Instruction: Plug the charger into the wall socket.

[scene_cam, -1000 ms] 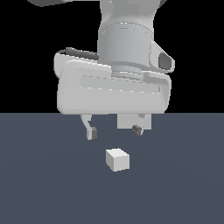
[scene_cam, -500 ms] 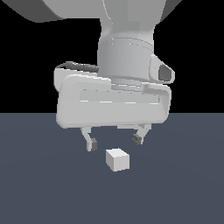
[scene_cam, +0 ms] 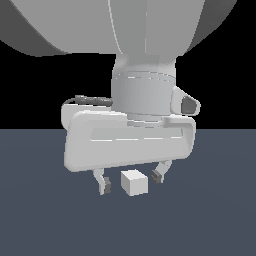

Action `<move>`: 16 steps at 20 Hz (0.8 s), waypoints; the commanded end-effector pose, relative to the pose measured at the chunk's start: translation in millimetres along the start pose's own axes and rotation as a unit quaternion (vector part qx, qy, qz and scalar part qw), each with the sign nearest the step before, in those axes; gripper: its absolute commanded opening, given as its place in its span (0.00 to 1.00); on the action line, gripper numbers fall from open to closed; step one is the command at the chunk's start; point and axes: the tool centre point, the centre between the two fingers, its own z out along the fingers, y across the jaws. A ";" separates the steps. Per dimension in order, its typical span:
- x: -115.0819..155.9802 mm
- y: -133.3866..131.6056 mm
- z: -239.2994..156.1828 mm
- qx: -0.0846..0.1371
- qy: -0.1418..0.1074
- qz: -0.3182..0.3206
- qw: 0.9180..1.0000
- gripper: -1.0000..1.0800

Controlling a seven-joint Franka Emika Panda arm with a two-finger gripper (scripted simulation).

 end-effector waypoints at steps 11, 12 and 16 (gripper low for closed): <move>0.0 0.5 0.9 0.000 0.001 0.000 1.000 0.00; 0.1 0.5 0.8 -0.001 0.001 0.001 1.000 0.00; 2.3 1.7 -1.7 -0.002 0.001 0.011 1.000 0.00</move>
